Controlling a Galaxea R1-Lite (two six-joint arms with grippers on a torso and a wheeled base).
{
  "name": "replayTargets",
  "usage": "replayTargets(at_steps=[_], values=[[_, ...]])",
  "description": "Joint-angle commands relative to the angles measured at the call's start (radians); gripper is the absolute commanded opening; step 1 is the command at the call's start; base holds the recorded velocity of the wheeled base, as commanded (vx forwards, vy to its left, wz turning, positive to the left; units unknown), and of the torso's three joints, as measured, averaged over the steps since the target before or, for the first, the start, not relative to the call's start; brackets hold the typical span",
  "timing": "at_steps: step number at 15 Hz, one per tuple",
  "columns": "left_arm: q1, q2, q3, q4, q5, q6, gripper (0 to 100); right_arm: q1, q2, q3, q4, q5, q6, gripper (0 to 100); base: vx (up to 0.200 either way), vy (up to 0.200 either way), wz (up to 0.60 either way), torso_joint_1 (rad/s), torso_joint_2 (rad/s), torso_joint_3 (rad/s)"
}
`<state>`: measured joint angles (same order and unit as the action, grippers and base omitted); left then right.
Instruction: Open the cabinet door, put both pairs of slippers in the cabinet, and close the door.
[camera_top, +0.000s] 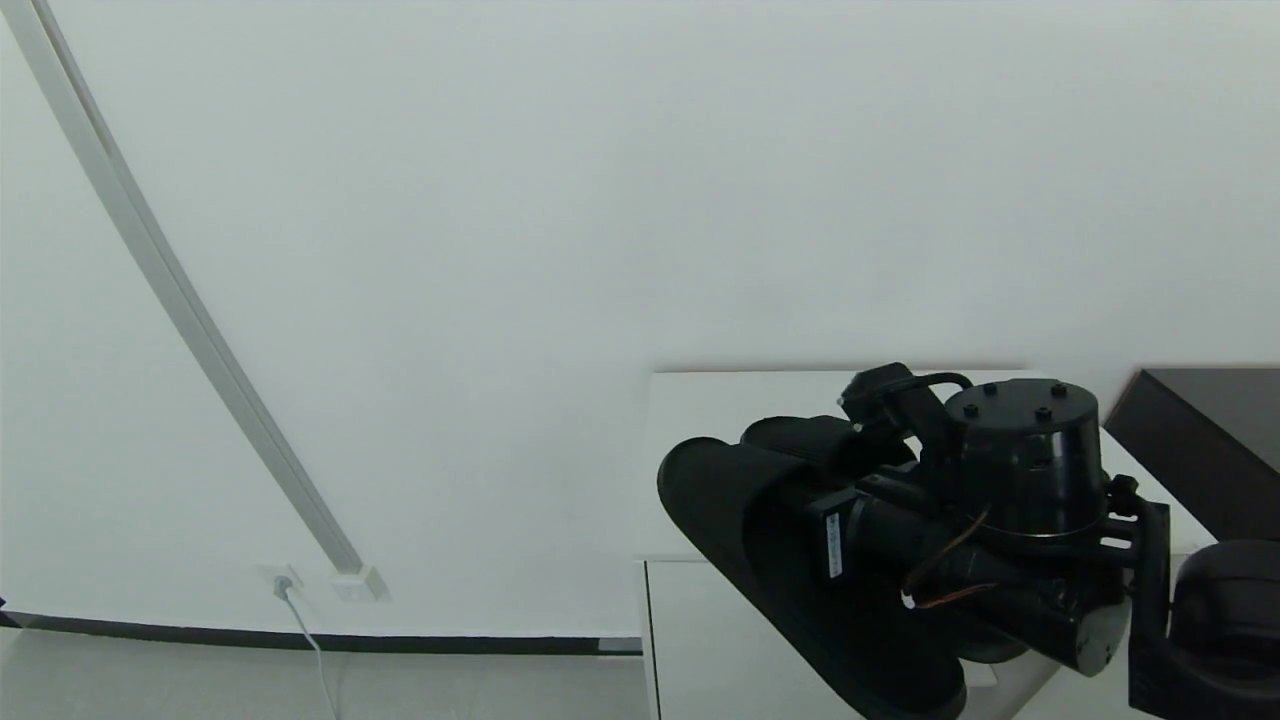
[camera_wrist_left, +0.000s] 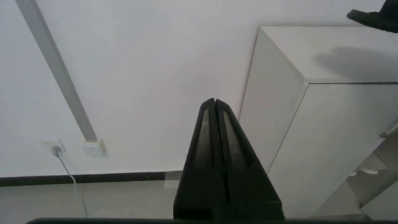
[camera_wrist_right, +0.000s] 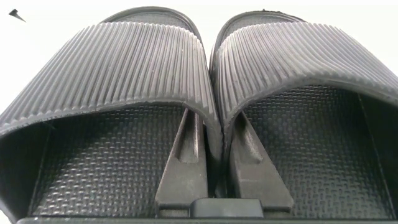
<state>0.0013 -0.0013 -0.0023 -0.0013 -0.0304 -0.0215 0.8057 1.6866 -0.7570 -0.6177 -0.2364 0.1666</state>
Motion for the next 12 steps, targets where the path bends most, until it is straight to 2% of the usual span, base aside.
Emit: replayTargets(at_steps=[1, 10, 12], values=[[0.0, 0.001, 0.001, 0.0, 0.0, 0.0, 0, 0.007, -0.028, 0.004, -0.001, 0.0, 0.001, 0, 0.0, 0.0, 0.0, 0.0, 0.0, 0.0], [0.0, 0.001, -0.001, 0.0, 0.0, 0.0, 0, 0.009, -0.025, 0.018, -0.001, -0.006, -0.002, 0, -0.2, 0.0, 0.0, 0.002, 0.0, 0.005], [0.0, 0.001, 0.001, 0.0, 0.001, -0.002, 0, 0.009, -0.025, 0.022, -0.002, -0.006, -0.004, 0, 0.0, 0.0, 0.0, 0.0, 0.0, 0.0]])
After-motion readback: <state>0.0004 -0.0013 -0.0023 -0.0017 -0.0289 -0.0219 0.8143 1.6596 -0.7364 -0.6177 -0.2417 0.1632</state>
